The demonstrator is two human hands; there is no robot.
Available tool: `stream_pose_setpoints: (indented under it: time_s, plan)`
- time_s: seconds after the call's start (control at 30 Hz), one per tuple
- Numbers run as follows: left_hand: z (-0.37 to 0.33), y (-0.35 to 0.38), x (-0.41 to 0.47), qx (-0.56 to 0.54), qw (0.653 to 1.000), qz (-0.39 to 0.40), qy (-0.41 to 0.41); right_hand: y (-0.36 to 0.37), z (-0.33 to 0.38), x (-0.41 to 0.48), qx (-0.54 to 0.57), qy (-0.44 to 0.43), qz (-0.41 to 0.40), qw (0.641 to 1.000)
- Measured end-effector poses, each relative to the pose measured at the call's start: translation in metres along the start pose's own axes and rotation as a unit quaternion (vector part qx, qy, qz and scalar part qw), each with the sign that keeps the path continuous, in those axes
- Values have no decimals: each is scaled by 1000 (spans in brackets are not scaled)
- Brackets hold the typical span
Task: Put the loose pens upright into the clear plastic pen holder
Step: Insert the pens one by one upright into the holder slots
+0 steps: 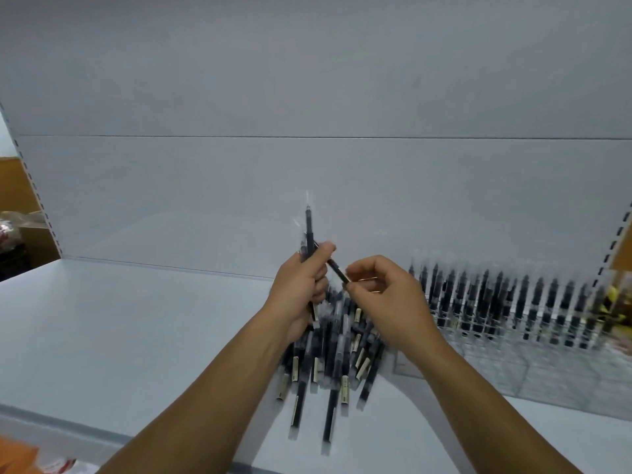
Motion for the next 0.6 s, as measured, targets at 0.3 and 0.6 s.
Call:
stream_pose_setpoints:
  time_s: [0.3,0.6]
  plan:
    - [3,78,-15,120,984,122,44,-68,-9,-5,-83,-30,-9,996]
    - [30,129,-11,72,980,185,6,-183,-35,-9,-120,-31,-117,985]
Point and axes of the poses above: each hand's wrist, its own x-axis towards the middle knuckle, its own y-axis out of the palm, z = x × y, the point moved 5 cm from there along x, towards the middle knuckle, and after that the axes turned 5 degrees about y, right-handed, at the moved point
